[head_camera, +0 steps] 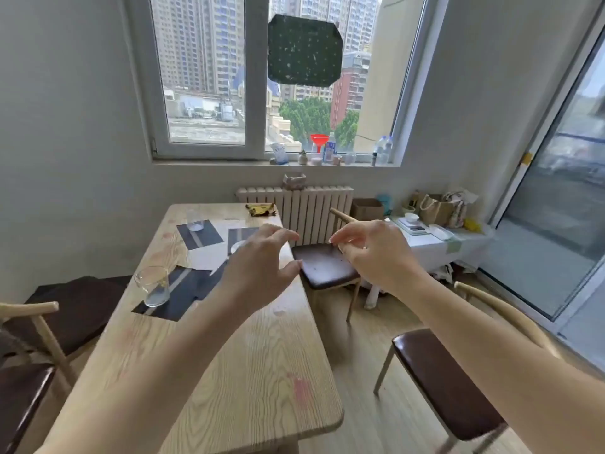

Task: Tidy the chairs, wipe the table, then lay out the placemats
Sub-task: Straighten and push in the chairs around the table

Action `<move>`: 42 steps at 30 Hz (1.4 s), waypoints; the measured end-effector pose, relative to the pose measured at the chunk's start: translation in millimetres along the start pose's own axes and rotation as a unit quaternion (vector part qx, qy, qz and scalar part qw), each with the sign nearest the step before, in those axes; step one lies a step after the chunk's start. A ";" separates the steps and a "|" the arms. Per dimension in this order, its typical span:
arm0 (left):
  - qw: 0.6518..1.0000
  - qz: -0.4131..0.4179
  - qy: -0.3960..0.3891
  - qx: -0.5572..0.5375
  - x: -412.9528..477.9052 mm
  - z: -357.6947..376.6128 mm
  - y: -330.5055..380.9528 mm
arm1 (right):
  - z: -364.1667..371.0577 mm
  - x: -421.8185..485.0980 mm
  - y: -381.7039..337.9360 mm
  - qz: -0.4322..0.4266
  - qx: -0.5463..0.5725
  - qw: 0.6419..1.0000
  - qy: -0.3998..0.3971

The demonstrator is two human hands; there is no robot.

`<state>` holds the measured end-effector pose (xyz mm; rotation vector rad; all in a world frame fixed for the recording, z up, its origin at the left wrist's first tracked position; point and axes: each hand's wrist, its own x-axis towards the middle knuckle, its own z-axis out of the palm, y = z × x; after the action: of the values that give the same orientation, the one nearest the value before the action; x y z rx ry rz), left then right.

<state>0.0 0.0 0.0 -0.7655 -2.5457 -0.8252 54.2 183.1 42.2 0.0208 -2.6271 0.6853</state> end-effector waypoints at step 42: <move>0.972 0.104 -0.206 -0.037 122.0 419.7 345.5 | -181.5 -77.3 508.3 0.235 -0.031 0.970 -0.057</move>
<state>39.5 543.7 -115.2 -1.3227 -2.7289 -0.7586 136.3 707.8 -81.3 -0.6168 -2.7846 0.7688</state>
